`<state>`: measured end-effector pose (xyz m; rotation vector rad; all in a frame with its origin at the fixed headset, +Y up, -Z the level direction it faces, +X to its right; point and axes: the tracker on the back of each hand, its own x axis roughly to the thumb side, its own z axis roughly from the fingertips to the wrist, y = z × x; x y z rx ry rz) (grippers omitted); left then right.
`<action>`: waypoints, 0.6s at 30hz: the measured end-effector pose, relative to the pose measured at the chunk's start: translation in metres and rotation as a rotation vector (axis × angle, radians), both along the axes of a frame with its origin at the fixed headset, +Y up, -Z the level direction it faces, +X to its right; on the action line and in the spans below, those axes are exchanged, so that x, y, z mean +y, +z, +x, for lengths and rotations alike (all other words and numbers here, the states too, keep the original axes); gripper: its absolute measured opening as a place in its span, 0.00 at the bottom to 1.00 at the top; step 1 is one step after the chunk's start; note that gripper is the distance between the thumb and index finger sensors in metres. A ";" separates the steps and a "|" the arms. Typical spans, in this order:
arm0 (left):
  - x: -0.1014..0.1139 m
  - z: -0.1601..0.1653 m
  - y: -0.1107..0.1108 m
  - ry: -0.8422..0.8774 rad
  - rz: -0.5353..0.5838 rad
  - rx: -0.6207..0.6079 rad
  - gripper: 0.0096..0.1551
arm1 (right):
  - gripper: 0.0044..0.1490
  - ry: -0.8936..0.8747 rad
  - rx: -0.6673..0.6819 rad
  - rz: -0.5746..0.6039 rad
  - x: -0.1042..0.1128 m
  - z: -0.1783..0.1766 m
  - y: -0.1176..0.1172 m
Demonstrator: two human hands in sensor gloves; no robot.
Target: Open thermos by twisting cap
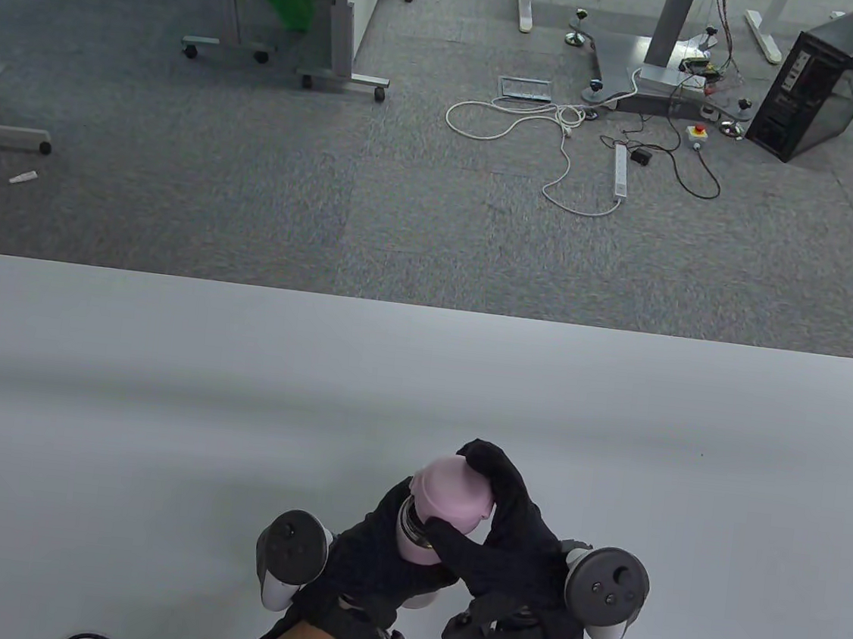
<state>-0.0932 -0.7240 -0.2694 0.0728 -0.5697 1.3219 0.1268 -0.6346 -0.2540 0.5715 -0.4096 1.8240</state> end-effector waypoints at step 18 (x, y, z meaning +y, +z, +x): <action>0.002 -0.010 -0.003 -0.001 0.006 0.043 0.72 | 0.60 0.026 -0.217 -0.027 -0.014 0.062 -0.009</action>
